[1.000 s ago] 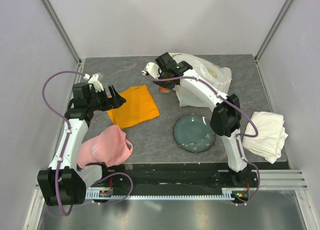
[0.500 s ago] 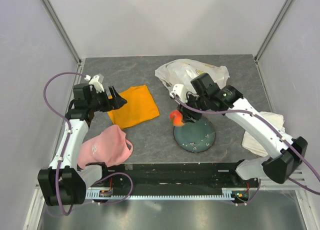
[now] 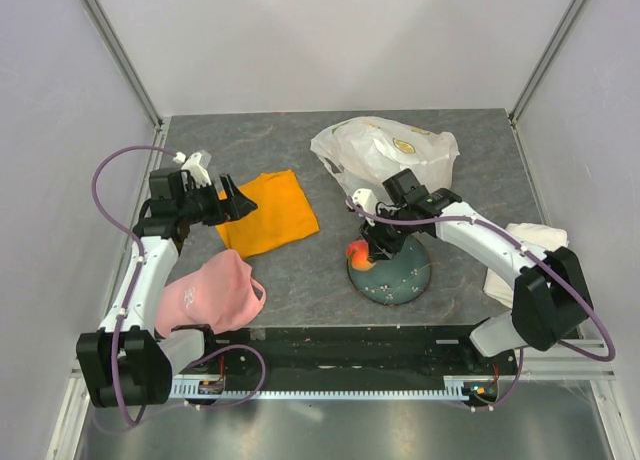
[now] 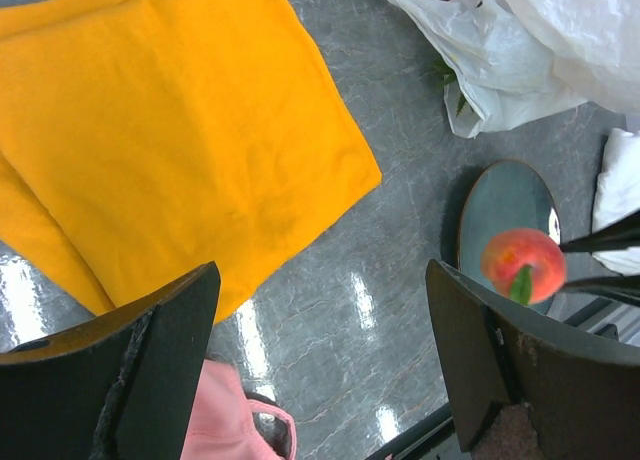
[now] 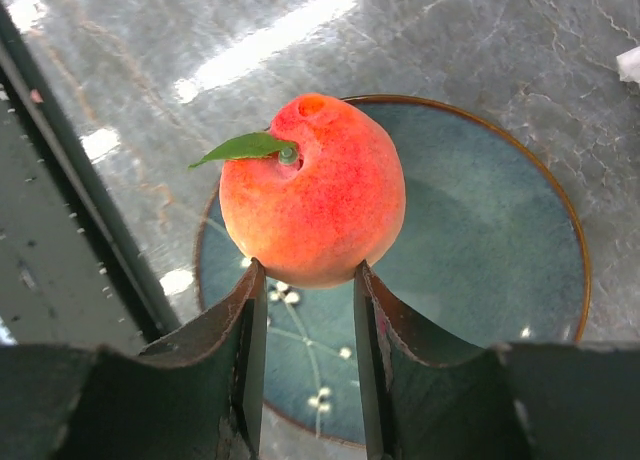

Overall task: Take the fake fruits out of the plastic bag
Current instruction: Place the fake fruit in the bin.

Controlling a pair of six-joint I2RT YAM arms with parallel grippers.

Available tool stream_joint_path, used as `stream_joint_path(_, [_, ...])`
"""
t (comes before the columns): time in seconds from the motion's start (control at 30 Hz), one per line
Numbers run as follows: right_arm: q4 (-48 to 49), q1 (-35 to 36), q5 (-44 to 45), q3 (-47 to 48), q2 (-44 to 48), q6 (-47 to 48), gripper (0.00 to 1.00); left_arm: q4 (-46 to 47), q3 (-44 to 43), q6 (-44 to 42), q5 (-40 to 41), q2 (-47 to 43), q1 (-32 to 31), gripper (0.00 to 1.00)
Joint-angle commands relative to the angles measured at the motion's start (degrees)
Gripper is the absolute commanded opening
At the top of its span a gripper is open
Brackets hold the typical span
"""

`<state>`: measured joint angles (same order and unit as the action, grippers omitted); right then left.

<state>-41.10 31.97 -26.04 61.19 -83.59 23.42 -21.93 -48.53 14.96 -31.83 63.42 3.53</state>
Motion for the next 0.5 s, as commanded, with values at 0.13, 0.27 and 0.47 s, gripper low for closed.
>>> stream_joint_path(0.13, [4.6, -2.1, -2.1, -4.8, 1.1, 4.1, 0.65, 3.2, 2.7, -2.1, -3.9, 0.3, 0.2, 0.91])
stream_joint_path(0.27, [-2.7, -2.6, -1.9, 5.8, 3.9, 3.1, 0.85, 3.4, 2.9, -2.0, -5.2, 0.3, 0.1, 0.92])
stream_joint_path(0.47, [0.3, -2.0, -0.2, 29.3, -2.1, -6.9, 0.86, 3.9, -0.4, 0.3, -3.5, 5.1, -0.6, 0.93])
